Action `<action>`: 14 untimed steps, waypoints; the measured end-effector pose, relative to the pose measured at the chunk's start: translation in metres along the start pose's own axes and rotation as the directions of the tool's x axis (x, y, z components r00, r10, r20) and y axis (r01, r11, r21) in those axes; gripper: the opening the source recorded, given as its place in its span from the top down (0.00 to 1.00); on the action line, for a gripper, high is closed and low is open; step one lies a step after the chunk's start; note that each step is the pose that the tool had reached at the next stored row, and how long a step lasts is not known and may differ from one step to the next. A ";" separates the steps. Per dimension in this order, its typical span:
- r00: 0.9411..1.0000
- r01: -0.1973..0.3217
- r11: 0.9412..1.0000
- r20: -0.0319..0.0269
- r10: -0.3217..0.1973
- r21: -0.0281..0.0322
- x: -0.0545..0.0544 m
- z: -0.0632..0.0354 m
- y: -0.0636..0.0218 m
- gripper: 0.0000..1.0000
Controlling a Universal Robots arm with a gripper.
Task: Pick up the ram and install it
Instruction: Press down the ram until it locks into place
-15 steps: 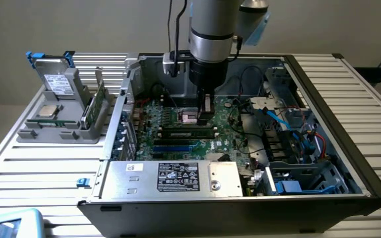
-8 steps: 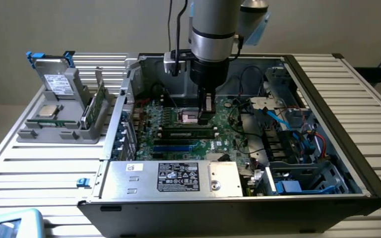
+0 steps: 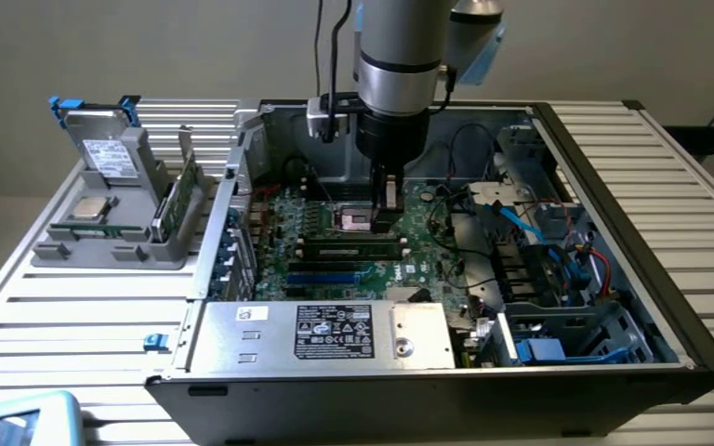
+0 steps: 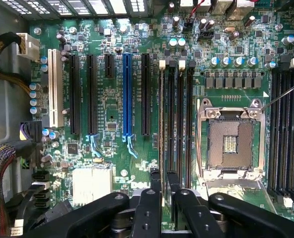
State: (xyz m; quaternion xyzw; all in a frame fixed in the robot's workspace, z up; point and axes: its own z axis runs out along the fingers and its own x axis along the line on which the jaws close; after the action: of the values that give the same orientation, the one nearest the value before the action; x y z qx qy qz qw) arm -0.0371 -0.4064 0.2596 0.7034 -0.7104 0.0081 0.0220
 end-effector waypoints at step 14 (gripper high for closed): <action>1.000 0.000 1.000 -0.003 0.000 0.000 -0.001 0.0095 -0.0131 0.89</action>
State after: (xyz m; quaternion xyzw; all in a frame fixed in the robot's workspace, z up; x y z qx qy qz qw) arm -0.0241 -0.4063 0.2498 0.7035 -0.7103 0.0092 0.0231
